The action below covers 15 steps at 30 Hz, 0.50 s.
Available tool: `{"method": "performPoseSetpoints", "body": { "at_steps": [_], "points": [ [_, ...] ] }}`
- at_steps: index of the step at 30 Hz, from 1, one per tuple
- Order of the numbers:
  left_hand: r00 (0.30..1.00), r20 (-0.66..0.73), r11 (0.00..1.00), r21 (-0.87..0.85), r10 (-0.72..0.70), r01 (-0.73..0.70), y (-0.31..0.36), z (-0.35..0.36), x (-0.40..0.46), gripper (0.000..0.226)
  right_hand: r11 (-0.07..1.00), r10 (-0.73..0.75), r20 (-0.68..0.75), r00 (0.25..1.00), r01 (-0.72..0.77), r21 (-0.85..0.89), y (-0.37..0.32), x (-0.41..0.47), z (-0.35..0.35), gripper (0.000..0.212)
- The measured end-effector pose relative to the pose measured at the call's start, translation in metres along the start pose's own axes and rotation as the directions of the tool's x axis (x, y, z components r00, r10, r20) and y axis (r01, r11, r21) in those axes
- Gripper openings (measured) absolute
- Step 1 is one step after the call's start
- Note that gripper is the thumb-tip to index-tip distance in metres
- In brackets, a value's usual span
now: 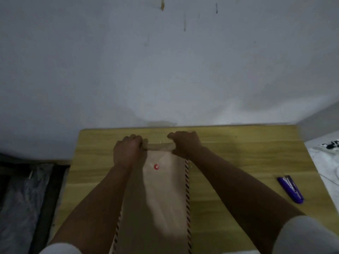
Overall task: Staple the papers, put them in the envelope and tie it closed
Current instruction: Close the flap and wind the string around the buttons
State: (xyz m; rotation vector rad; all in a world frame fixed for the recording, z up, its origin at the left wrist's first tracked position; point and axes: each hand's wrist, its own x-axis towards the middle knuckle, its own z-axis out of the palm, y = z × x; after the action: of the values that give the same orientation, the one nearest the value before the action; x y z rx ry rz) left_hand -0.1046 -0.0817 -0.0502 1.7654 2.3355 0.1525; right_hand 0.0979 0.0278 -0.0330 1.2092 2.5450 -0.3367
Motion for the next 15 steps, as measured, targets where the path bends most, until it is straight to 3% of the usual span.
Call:
{"method": "performPoseSetpoints", "body": {
  "at_steps": [2,4,7,9,12,15],
  "points": [
    [1.000,0.013,0.998,-0.059,0.009,-0.008,-0.001,0.003,0.001,0.028,0.999,0.038,0.108,0.993,-0.037,-0.014,0.000,-0.005,0.009,0.068],
    [0.999,0.040,0.997,-0.069,0.034,-0.031,-0.004,0.007,0.001,0.031,0.997,0.081,0.095,0.992,-0.080,-0.006,0.001,-0.005,0.019,0.062],
    [0.997,0.035,0.997,-0.035,0.072,-0.071,-0.010,0.018,0.000,0.016,0.993,0.119,-0.014,0.993,-0.119,-0.004,0.006,-0.002,0.027,0.031],
    [0.996,-0.020,0.996,-0.033,0.087,-0.088,-0.013,0.019,-0.001,0.005,0.992,0.125,-0.114,0.986,-0.126,-0.001,0.010,-0.002,0.026,0.023],
    [0.990,-0.077,0.988,-0.089,0.119,-0.126,-0.011,0.017,0.002,0.009,0.990,0.130,-0.266,0.955,-0.138,-0.014,0.018,-0.003,0.020,0.011],
    [0.991,-0.034,0.976,-0.170,0.130,-0.134,-0.008,0.018,0.007,0.021,0.995,0.076,-0.331,0.941,-0.094,-0.039,0.025,-0.008,0.021,0.006]
  ]
}}
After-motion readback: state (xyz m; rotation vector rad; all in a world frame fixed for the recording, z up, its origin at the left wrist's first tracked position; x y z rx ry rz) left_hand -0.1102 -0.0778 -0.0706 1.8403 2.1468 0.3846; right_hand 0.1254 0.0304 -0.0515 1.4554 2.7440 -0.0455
